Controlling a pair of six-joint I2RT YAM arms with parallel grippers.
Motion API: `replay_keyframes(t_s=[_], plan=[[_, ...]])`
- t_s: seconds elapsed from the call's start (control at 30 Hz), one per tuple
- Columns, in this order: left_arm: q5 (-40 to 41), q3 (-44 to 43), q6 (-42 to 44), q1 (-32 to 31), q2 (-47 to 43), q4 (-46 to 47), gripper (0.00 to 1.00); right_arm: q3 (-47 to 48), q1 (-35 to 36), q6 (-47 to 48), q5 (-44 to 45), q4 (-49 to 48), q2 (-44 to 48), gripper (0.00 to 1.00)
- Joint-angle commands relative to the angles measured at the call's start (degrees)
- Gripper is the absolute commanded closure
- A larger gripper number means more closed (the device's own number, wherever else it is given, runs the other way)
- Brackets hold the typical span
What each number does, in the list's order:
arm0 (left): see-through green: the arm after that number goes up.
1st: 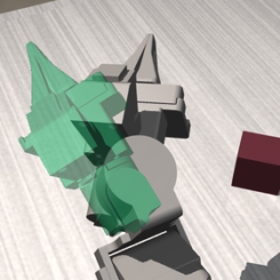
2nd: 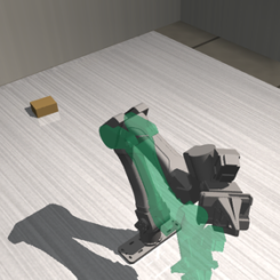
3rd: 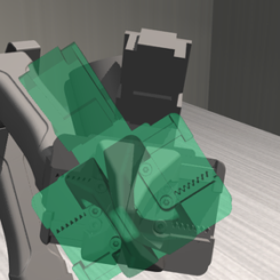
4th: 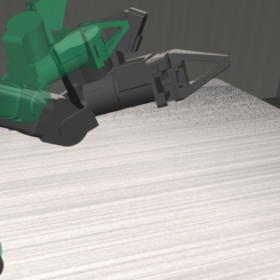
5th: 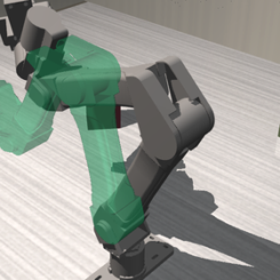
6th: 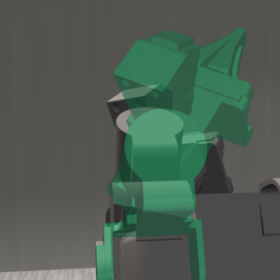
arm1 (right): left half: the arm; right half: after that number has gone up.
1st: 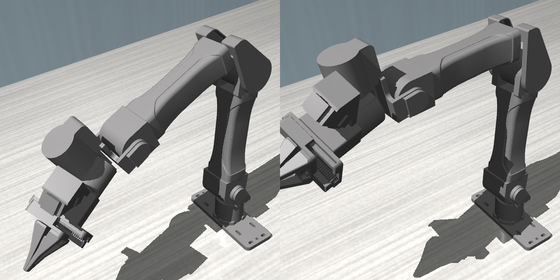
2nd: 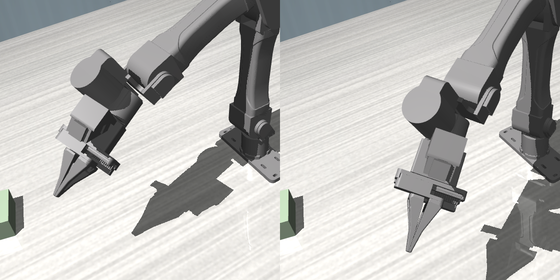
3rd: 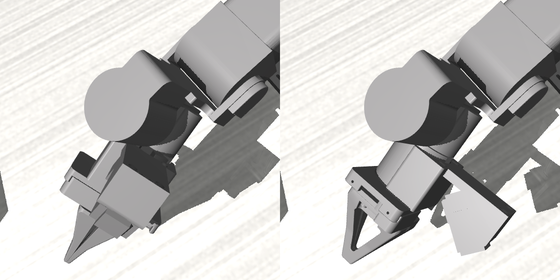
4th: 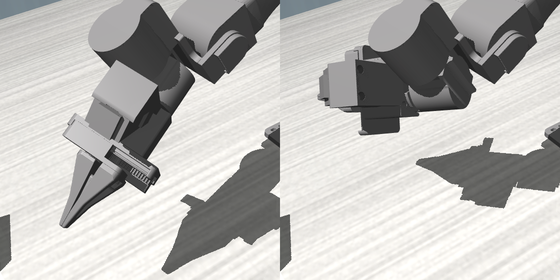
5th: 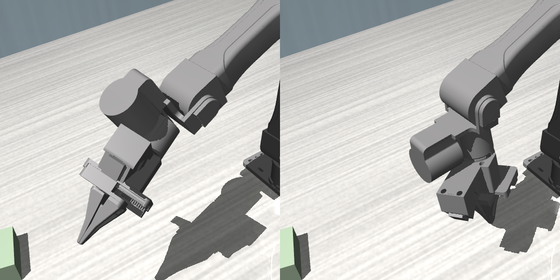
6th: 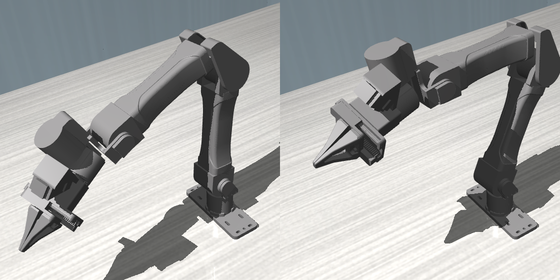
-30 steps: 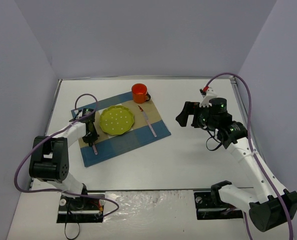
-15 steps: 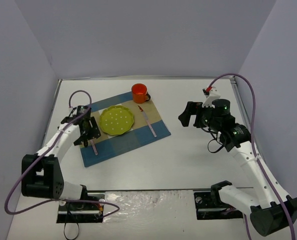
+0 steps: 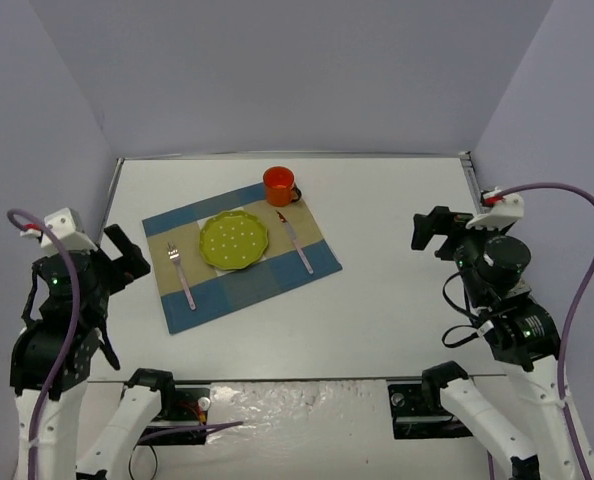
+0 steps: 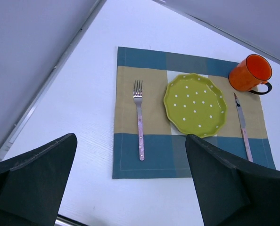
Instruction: Set the dinner table for one person
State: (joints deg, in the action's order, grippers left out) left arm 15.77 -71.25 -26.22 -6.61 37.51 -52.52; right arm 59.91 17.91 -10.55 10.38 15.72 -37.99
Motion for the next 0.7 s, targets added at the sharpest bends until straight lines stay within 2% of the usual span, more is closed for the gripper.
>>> replay_keyframes(t_s=[0.0, 0.1, 0.3, 0.4, 0.67], plan=[[3.0, -0.4, 2.5, -0.6, -3.2, -5.2, 0.03, -0.4, -0.4, 1.6, 8.3, -2.4, 3.4, 0.0], [4.5, -0.2, 3.4, -0.7, -7.9, -8.3, 0.03, -3.0, -0.4, 1.4, 9.8, -2.3, 7.2, 0.0], [5.5, -2.5, 4.6, -1.1, -10.4, -14.9, 0.03, -5.6, -0.4, 2.9, 10.1, -1.0, 13.5, 0.0], [6.7, -1.6, 4.5, -1.1, -11.8, -16.3, 0.03, -6.2, -0.4, 2.8, 12.5, 0.6, 15.7, 0.0], [7.2, -1.0, 4.3, -1.2, -13.6, -17.9, 0.03, -7.1, -0.4, 1.5, 11.8, 3.5, 19.4, 0.0]])
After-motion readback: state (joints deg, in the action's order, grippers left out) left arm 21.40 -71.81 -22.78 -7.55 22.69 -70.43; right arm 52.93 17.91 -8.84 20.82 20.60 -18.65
